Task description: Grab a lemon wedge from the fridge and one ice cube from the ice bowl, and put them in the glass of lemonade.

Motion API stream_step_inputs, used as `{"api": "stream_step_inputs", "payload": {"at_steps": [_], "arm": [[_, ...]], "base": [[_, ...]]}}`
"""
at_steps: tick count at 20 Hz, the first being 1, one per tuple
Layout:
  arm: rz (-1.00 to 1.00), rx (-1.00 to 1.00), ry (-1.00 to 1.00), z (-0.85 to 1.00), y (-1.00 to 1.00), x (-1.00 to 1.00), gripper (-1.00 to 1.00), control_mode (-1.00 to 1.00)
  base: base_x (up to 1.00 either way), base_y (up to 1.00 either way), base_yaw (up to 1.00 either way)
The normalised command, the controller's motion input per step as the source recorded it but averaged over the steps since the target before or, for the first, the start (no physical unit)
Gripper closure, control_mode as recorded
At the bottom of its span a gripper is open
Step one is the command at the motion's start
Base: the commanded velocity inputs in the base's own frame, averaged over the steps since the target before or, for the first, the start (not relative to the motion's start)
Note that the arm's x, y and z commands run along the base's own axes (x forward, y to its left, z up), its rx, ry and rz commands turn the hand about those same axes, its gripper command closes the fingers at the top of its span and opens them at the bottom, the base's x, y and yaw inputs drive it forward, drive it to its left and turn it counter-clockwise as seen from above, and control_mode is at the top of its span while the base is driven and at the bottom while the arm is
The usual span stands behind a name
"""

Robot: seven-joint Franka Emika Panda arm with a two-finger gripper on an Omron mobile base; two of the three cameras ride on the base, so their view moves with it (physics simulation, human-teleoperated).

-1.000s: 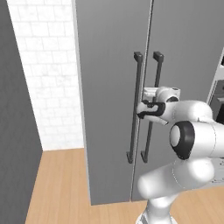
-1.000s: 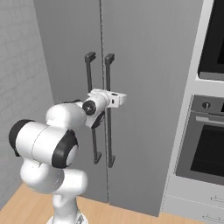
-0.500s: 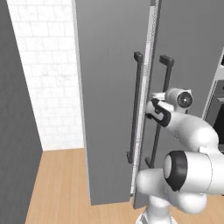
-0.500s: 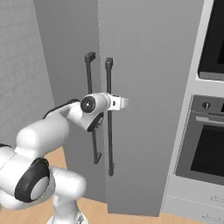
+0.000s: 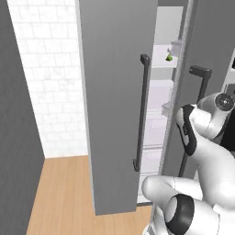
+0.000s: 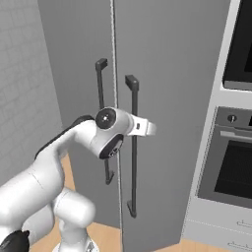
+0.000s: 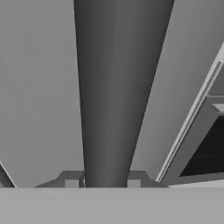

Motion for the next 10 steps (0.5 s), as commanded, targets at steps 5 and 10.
{"api": "stream_step_inputs", "payload": {"at_steps": [5, 10], "arm": [[0.01, 0.07, 0.22, 0.4, -0.86, -1.0, 1.0, -1.0], [0.0, 0.07, 0.19, 0.37, -0.97, -1.0, 1.0, -1.0]], "base": [[0.0, 0.0, 0.0], [0.0, 0.0, 0.0]]}}
